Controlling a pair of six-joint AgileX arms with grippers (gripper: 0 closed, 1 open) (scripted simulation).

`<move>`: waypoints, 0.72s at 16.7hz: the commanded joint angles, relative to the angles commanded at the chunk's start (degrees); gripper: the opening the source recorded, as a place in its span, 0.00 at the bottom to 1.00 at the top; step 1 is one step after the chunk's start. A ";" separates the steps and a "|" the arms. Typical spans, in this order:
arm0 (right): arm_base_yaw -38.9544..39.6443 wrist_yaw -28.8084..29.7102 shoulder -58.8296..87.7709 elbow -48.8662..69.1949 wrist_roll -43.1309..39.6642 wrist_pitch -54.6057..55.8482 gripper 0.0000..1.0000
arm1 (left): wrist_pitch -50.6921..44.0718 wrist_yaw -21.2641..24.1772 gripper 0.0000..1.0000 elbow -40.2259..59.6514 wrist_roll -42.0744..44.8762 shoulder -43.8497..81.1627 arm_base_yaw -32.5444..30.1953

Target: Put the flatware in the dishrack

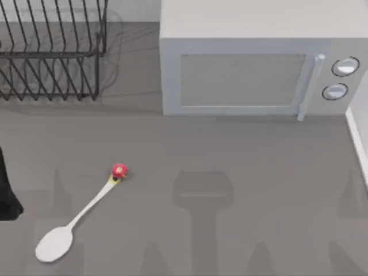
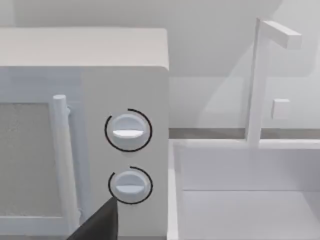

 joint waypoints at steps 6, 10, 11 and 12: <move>0.00 0.00 0.00 0.00 0.00 0.00 1.00 | -4.35 0.19 1.00 5.73 0.80 6.10 -1.93; 0.00 0.00 0.00 0.00 0.00 0.00 1.00 | -14.30 0.12 1.00 17.94 2.75 21.83 -5.73; 0.00 0.00 0.00 0.00 0.00 0.00 1.00 | -17.38 0.06 1.00 21.50 3.37 27.01 -6.85; 0.00 0.00 0.00 0.00 0.00 0.00 1.00 | -20.61 0.00 1.00 25.15 4.02 32.51 -8.02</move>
